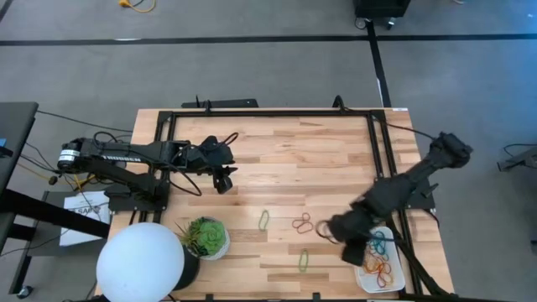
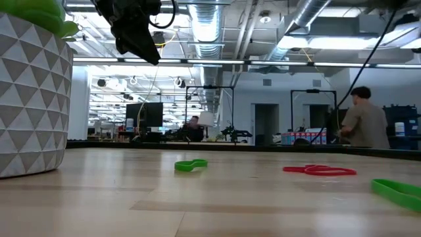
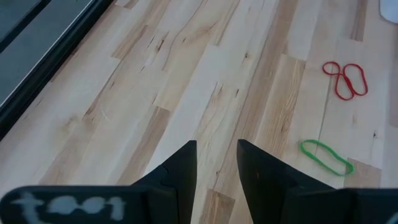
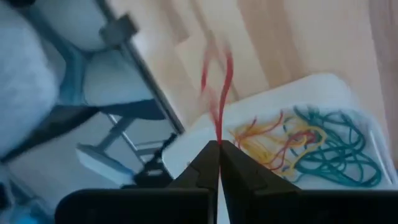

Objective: Pick and place items into bin
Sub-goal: Put the red rubber band into the white bin

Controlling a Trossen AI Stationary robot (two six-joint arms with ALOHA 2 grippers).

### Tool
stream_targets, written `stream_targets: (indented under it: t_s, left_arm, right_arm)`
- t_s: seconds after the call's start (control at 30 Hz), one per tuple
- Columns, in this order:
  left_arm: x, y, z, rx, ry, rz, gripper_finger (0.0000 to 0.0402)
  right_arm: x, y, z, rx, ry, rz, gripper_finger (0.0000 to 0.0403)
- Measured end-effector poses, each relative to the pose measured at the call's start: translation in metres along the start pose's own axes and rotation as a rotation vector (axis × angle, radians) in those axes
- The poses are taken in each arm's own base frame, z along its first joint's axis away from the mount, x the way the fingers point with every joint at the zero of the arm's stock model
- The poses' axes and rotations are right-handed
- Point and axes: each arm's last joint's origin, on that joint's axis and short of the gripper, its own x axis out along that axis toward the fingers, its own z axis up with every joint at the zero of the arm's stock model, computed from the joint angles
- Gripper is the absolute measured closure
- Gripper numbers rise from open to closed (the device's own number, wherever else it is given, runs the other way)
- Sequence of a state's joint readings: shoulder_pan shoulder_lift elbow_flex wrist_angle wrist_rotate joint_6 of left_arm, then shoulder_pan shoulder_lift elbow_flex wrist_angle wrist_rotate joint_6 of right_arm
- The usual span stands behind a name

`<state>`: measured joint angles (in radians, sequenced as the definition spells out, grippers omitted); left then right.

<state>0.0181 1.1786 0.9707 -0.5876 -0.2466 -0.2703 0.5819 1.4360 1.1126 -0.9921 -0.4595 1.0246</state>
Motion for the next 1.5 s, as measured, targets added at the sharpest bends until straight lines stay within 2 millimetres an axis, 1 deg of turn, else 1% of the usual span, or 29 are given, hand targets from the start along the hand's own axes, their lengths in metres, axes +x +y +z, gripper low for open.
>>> stream_targets:
  t_s: [0.1,0.2,0.3,0.37,0.43,0.5,0.57,0.67,0.8,0.93,1.1,1.3,1.4,1.5]
  left_arm:
    - [0.0,0.0,0.0,0.0,-0.002,0.0,0.0297]
    - [0.002,0.0,-0.002,0.002,0.006,0.002,0.0297]
    - [0.002,0.0,-0.002,0.0,0.006,0.002,0.0297]
    - [0.002,0.0,-0.002,0.0,0.006,0.002,0.0297]
    - [0.002,0.0,-0.002,-0.002,0.006,0.002,0.0297]
    - [0.002,0.0,-0.002,-0.018,0.006,0.002,0.0297]
    - [0.002,0.0,-0.002,-0.044,0.006,0.002,0.0297]
    - [0.002,0.0,-0.002,-0.055,0.006,0.002,0.0297]
    - [0.002,0.0,-0.002,-0.052,0.006,0.002,0.0297]
    - [0.002,0.0,-0.002,-0.051,0.008,-0.003,0.0297]
    - [0.002,0.0,-0.002,-0.051,0.008,-0.003,0.0297]
    - [0.002,0.0,-0.002,-0.051,0.008,-0.003,0.0297]
    - [0.002,0.0,-0.002,-0.051,0.008,-0.002,0.0297]
    - [0.002,0.0,-0.002,-0.051,0.006,0.004,0.0297]
  right_arm:
    - [0.002,0.013,-0.032,-0.103,-0.067,-0.021,0.04]
    - [0.006,0.023,-0.066,-0.151,-0.142,-0.023,0.0401]
    - [0.015,0.031,-0.093,-0.172,-0.235,-0.023,0.04]
    - [0.022,0.033,-0.108,-0.218,-0.344,-0.044,0.04]
    - [0.034,0.03,-0.117,-0.239,-0.448,-0.093,0.04]
    - [0.047,0.023,-0.125,-0.202,-0.445,-0.13,0.04]
    - [0.059,0.016,-0.13,-0.134,-0.36,-0.164,0.0399]
    - [0.082,0.001,-0.133,-0.038,-0.233,-0.246,0.0399]
    - [0.106,0.0,-0.13,-0.038,-0.205,-0.175,0.0399]
    - [0.117,0.0,-0.125,-0.012,-0.179,-0.186,0.0399]
    - [0.117,-0.005,-0.115,0.06,-0.08,-0.251,0.038]
    - [0.112,-0.005,-0.098,0.059,-0.074,-0.241,0.0339]
    - [0.106,-0.004,-0.087,0.05,0.001,-0.21,0.0328]
    - [0.096,-0.002,-0.076,0.068,0.094,-0.132,0.0326]
